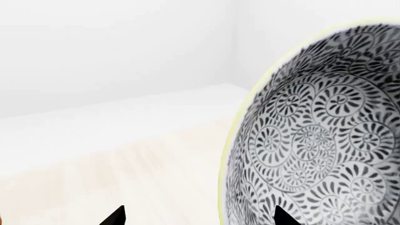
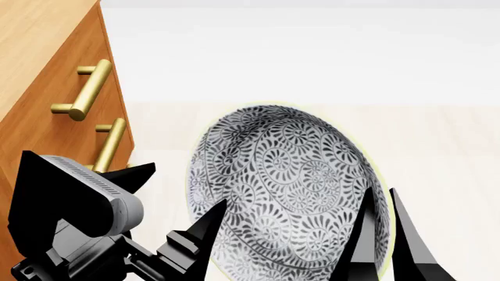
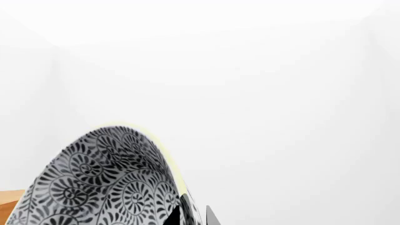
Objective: Put the bowl on top of the cabinet.
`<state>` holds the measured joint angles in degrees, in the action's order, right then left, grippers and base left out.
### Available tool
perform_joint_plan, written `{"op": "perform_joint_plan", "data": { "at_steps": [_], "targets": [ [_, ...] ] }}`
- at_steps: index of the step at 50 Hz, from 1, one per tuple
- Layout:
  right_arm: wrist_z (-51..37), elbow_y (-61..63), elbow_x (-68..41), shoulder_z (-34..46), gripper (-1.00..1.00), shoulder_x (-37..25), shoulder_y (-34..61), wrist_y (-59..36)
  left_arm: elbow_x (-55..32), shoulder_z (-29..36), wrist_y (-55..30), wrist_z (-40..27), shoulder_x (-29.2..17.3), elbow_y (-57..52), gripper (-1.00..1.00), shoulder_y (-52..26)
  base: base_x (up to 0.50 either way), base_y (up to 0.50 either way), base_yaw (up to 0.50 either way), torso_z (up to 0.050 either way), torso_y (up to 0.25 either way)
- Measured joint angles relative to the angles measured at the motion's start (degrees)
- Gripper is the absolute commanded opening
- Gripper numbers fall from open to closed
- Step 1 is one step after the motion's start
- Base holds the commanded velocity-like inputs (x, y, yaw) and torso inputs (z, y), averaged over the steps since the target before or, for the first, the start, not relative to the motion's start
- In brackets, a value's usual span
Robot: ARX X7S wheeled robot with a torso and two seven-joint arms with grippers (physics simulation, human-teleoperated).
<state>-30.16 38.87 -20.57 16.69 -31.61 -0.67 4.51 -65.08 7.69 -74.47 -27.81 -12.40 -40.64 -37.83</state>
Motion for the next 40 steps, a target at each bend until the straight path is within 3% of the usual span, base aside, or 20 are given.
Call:
{"op": "perform_joint_plan", "data": {
  "at_steps": [25, 26, 40],
  "targets": [
    [0.2, 1.9, 2.1, 1.5, -1.0, -0.3, -2.0, 1.2, -0.2, 0.9, 3.2, 1.2, -1.2, 1.2, 1.0, 1.3, 0.0, 0.0, 0.0, 0.0, 0.0],
    [0.2, 1.9, 2.1, 1.5, -1.0, -0.3, -2.0, 1.2, -0.2, 0.9, 3.3, 1.2, -1.2, 1.3, -1.0, 1.4, 0.0, 0.0, 0.0, 0.0, 0.0],
    [0.4, 2.2, 2.1, 1.8, -1.0, -0.3, -1.8, 0.8, -3.2, 2.0, 4.8, 2.2, -1.6, 1.3, -1.0, 1.7, 0.0, 0.0, 0.0, 0.0, 0.001]
  ]
}}
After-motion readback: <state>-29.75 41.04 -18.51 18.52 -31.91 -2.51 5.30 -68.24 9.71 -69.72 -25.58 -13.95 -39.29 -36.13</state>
